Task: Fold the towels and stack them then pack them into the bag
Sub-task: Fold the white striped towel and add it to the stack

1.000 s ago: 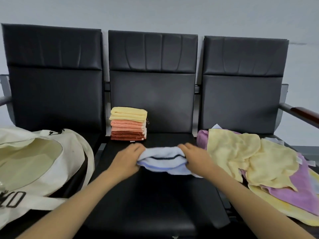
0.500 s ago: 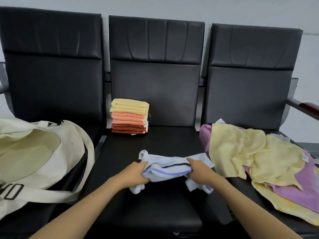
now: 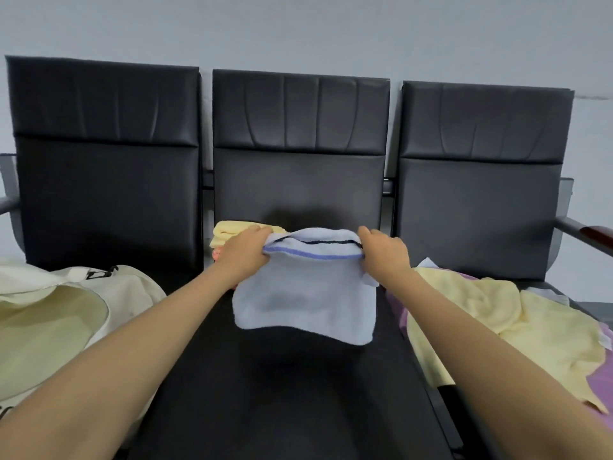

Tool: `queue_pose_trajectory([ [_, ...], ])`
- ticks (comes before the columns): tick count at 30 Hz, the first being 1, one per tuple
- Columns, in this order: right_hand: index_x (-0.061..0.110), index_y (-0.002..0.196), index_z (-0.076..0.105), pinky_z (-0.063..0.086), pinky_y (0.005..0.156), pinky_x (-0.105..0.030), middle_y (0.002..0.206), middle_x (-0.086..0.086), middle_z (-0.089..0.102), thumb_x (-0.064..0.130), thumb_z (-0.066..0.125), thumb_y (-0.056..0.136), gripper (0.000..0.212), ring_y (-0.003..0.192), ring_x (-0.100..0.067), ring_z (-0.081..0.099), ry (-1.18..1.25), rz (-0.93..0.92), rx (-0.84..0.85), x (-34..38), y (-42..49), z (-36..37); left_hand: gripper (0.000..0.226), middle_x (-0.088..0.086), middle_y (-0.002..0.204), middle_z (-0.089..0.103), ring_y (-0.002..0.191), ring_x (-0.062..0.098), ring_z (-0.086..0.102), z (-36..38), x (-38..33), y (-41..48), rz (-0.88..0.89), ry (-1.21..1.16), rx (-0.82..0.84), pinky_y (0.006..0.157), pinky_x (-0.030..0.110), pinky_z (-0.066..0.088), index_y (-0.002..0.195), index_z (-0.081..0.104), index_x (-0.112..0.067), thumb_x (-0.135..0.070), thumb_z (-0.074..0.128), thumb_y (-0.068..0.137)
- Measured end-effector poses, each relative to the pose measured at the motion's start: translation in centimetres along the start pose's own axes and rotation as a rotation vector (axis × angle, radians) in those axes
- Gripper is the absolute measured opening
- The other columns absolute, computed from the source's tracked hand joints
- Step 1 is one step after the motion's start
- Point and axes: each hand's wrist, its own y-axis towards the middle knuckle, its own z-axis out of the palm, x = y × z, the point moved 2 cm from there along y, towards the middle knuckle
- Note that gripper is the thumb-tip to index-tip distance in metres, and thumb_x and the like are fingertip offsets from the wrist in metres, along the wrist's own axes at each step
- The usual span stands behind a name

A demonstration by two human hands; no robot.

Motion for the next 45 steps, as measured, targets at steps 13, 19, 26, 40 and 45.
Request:
queue_pose_trajectory([
  [13, 0.015, 0.119, 0.042, 0.029, 0.075, -0.032, 0.116, -0.004, 0.057, 0.003, 0.065, 0.073, 0.052, 0.107, -0.027, 0.059, -0.174, -0.206, 0.146, 1.4, -4.6, 5.2, 0.034, 0.003, 0.120, 0.057, 0.102, 0.027, 0.060, 6.5, 1.8, -6.7, -0.045, -0.029, 0.213, 0.081, 0.035, 0.048, 0.122, 0.056, -0.020, -0.026, 0.056, 0.089],
  [19, 0.013, 0.109, 0.053, 0.045, 0.077, -0.032, 0.116, -0.009, 0.060, 0.017, 0.066, 0.081, 0.032, 0.101, -0.026, 0.058, 0.145, -0.162, 0.728, 1.7, -9.7, 10.3, 0.021, 0.002, 0.102, 0.066, 0.095, 0.019, 0.063, 10.9, 2.1, -11.7, -0.212, -0.209, 0.601, 0.084, 0.032, 0.053, 0.093, 0.060, -0.021, -0.025, 0.070, 0.075],
  [26, 0.021, 0.089, 0.064, 0.049, 0.075, -0.024, 0.088, 0.006, 0.066, 0.051, 0.081, 0.060, 0.045, 0.084, -0.014, 0.061, 0.284, -0.100, 1.069, 1.2, -10.2, 9.7, 0.051, 0.002, 0.100, 0.071, 0.094, 0.018, 0.066, 9.5, 2.4, -12.3, -0.219, -0.203, 0.932, 0.079, 0.028, 0.051, 0.098, 0.065, -0.012, -0.043, 0.083, 0.062],
  [40, 0.015, 0.107, 0.065, 0.044, 0.079, -0.019, 0.109, -0.001, 0.063, 0.019, 0.056, 0.094, 0.016, 0.097, -0.016, 0.058, 0.598, 0.066, 0.423, -1.5, -7.5, 11.4, 0.013, 0.001, 0.106, 0.063, 0.094, 0.014, 0.057, 10.0, 3.1, -11.0, -0.413, -0.540, 0.337, 0.071, 0.022, 0.040, 0.102, 0.062, -0.017, -0.026, 0.062, 0.092],
  [45, 0.014, 0.124, 0.055, 0.045, 0.090, -0.030, 0.123, -0.007, 0.056, 0.018, 0.050, 0.096, 0.029, 0.102, -0.022, 0.055, 0.470, 0.025, 0.471, -0.8, -8.6, 14.0, 0.007, 0.004, 0.096, 0.064, 0.082, 0.013, 0.059, 11.7, 3.3, -11.8, -0.371, -0.439, 0.290, 0.070, 0.025, 0.048, 0.089, 0.061, -0.018, -0.015, 0.056, 0.093],
])
